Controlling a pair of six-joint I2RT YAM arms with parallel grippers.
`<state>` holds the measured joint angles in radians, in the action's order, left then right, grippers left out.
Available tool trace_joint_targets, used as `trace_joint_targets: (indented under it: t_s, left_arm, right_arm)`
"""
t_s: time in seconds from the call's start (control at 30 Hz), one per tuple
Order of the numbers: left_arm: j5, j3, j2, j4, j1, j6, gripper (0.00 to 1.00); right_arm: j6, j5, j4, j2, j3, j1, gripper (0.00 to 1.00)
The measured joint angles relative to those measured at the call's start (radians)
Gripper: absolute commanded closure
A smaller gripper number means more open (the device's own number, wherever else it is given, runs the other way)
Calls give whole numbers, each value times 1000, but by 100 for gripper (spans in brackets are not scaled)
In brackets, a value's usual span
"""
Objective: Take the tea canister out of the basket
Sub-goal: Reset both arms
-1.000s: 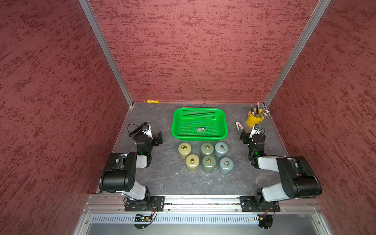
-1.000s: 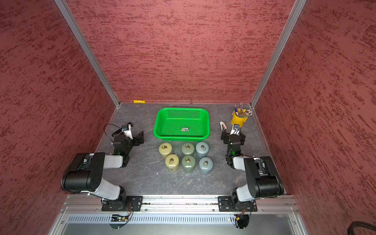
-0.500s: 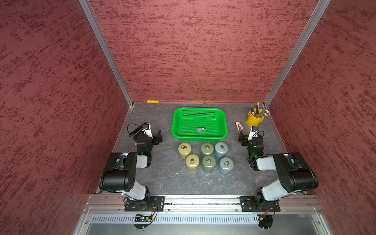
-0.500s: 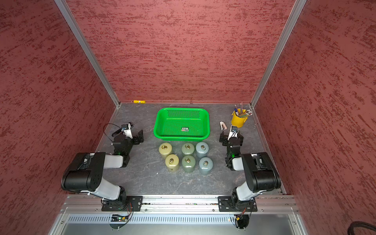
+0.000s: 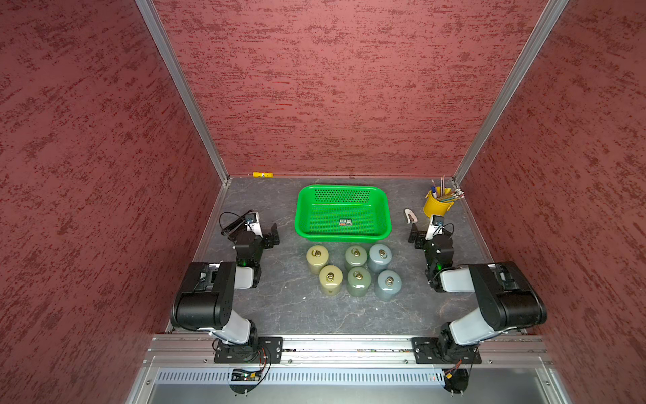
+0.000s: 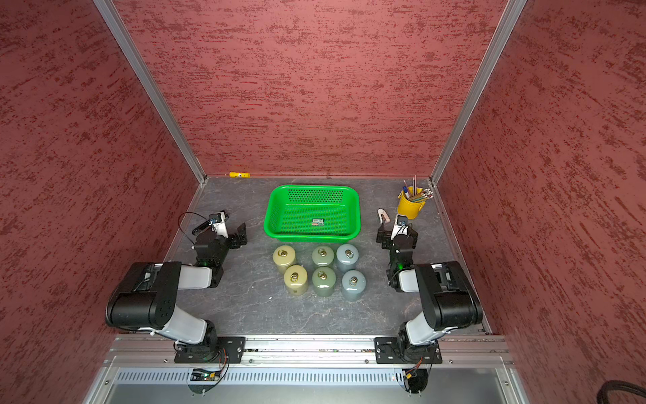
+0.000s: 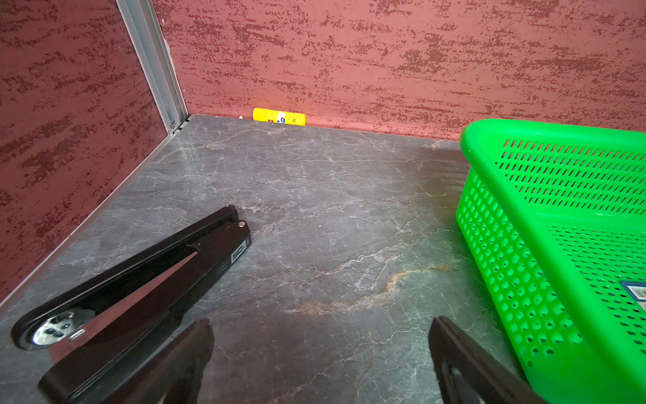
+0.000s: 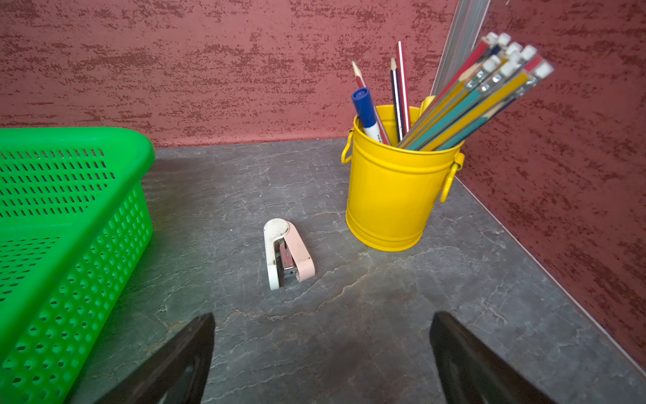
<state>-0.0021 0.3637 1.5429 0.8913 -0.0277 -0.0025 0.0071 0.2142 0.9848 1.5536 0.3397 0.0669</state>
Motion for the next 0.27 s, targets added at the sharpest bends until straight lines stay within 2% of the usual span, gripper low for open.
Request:
trace_joint_targets:
  t_s: [0.27]
  left_arm:
    - [0,0,0,0,0,0,0]
  right_arm:
    - [-3,-6,-8,0,2,0,1]
